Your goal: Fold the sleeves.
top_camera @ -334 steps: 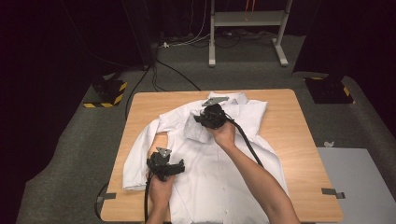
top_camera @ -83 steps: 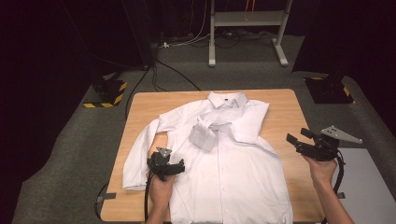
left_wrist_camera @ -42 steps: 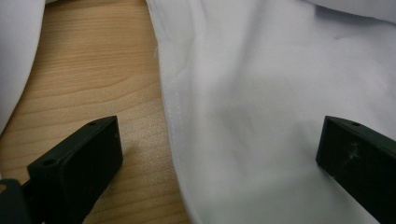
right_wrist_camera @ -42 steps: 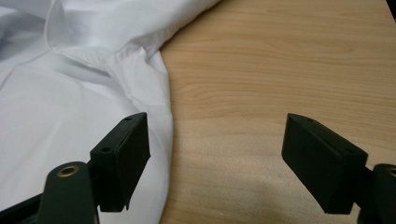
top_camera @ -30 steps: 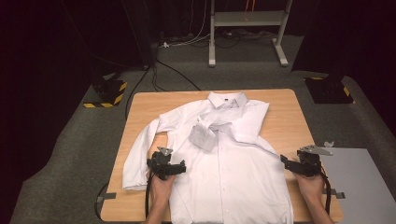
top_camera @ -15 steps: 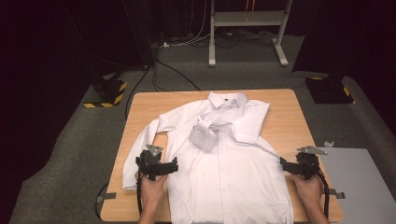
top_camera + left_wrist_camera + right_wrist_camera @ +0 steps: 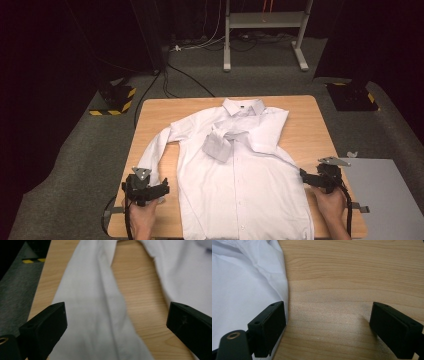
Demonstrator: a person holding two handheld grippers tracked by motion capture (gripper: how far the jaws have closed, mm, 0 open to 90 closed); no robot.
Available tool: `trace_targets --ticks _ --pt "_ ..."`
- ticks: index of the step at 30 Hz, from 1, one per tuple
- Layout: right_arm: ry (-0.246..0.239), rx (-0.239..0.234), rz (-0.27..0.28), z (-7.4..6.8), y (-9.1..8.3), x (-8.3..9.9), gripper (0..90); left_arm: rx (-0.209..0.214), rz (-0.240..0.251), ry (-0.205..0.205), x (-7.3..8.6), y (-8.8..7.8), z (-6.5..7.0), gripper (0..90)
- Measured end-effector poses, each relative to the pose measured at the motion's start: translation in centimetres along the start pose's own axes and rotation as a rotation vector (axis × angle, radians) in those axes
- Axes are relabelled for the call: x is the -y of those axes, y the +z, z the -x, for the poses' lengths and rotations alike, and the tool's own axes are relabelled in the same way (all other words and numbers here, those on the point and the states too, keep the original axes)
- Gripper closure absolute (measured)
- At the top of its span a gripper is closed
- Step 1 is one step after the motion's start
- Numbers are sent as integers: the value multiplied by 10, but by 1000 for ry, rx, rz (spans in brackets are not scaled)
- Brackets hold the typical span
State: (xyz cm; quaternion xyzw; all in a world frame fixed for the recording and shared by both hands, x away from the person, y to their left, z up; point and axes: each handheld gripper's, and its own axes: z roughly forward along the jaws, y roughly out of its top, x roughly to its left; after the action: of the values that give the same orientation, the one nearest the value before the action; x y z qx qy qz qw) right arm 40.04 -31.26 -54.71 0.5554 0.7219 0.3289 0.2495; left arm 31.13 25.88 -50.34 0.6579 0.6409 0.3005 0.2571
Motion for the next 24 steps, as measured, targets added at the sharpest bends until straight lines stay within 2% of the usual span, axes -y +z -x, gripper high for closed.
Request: trace_targets --ticks 3,6,8,11,15,21,24 --pt "-4 0 1 0 0 0 136 -7 -43 -17 9 10 -5 32" --pt "-4 0 1 0 0 0 136 -9 -78 -57 16 20 -8 34" --pt "-5 0 1 0 0 0 136 -11 -80 -68 19 23 -9 47" --pt "-5 0 1 0 0 0 136 -24 -82 -45 19 26 -9 54" --pt "-8 0 1 0 0 0 132 -75 -92 29 20 30 -6 82" --pt "-7 1 1 0 0 0 132 -68 -78 23 21 30 -8 124" --pt "-7 0 1 0 0 0 132 -58 -63 40 22 28 -8 198"
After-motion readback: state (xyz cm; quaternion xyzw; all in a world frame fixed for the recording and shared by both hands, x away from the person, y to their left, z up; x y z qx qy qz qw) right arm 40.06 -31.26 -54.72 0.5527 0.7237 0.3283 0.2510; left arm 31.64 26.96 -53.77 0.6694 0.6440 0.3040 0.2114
